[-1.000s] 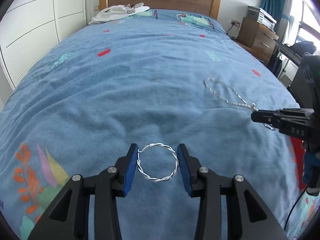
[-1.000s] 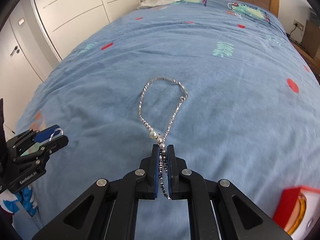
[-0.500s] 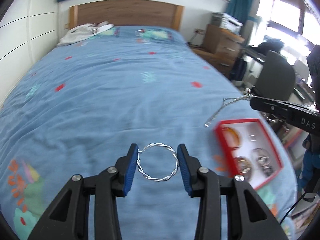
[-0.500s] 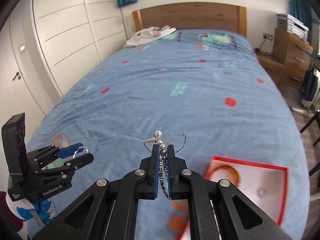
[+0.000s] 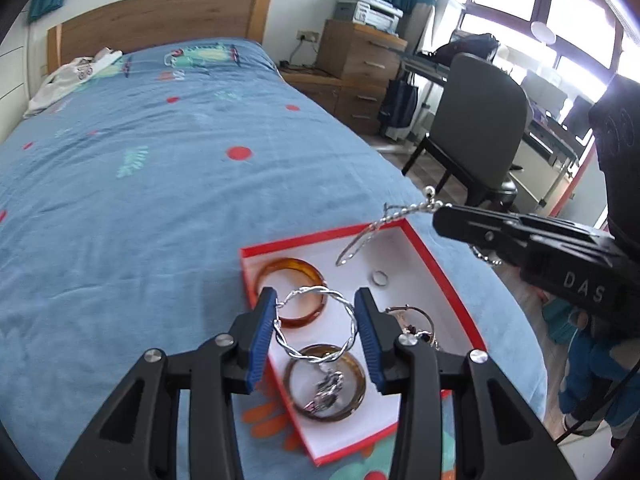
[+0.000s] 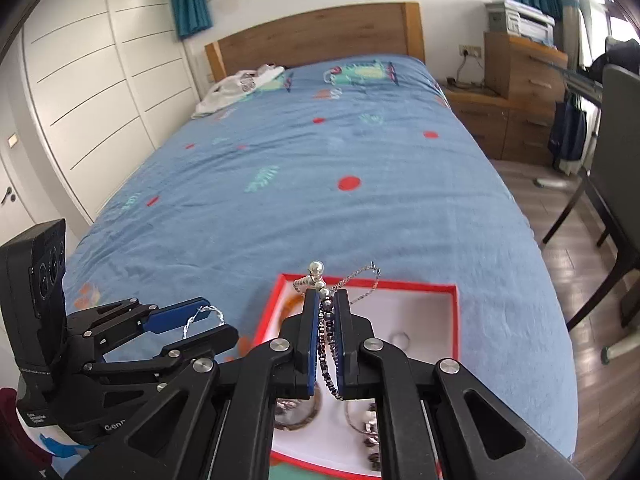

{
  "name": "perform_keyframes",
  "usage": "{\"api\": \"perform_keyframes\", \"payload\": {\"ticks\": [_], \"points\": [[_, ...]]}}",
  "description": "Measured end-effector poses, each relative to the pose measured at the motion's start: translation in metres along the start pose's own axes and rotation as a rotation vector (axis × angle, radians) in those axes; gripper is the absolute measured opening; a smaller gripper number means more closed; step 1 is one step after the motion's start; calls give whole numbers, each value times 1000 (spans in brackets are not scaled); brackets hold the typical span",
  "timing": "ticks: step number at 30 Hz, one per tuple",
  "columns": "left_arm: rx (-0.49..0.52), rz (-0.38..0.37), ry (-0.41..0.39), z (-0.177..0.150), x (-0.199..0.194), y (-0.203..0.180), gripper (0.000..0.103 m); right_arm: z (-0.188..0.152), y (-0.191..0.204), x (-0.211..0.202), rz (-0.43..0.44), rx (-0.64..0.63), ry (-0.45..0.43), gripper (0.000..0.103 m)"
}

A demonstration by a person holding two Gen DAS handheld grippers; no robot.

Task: Organize jewelry
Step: 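Carry the twisted ring and pearl necklace over the red box with both tools, then open the right tool to drop the necklace while the left tool releases the twisted ring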

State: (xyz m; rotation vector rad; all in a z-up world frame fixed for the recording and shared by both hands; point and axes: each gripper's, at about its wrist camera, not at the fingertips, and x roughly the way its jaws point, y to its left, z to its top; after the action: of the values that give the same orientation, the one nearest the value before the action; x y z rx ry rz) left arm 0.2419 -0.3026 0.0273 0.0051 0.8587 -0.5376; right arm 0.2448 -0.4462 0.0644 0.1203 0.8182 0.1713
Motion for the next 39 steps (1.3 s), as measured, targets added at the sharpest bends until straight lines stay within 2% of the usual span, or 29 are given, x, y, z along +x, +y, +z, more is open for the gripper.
{"api": "perform_keyframes", "payload": {"ticks": [6, 14, 21, 22, 24, 30, 39], "points": [[46, 21, 83, -18, 57, -19, 38, -31, -44, 39, -6, 57, 73, 7], [67, 28, 139, -47, 84, -26, 38, -62, -60, 57, 8, 55, 130, 7], [73, 74, 145, -50, 83, -28, 39, -76, -70, 59, -25, 60, 159, 12], [70, 75, 144, -51, 82, -28, 39, -78, -71, 58, -34, 62, 161, 14], [71, 77, 142, -51, 79, -29, 39, -81, -74, 55, -46, 73, 158, 24], [75, 77, 130, -51, 67, -33, 40, -83, -69, 41, -51, 71, 137, 35], [64, 73, 82, -48, 30, -38, 45, -83, -52, 8, -74, 75, 88, 36]]}}
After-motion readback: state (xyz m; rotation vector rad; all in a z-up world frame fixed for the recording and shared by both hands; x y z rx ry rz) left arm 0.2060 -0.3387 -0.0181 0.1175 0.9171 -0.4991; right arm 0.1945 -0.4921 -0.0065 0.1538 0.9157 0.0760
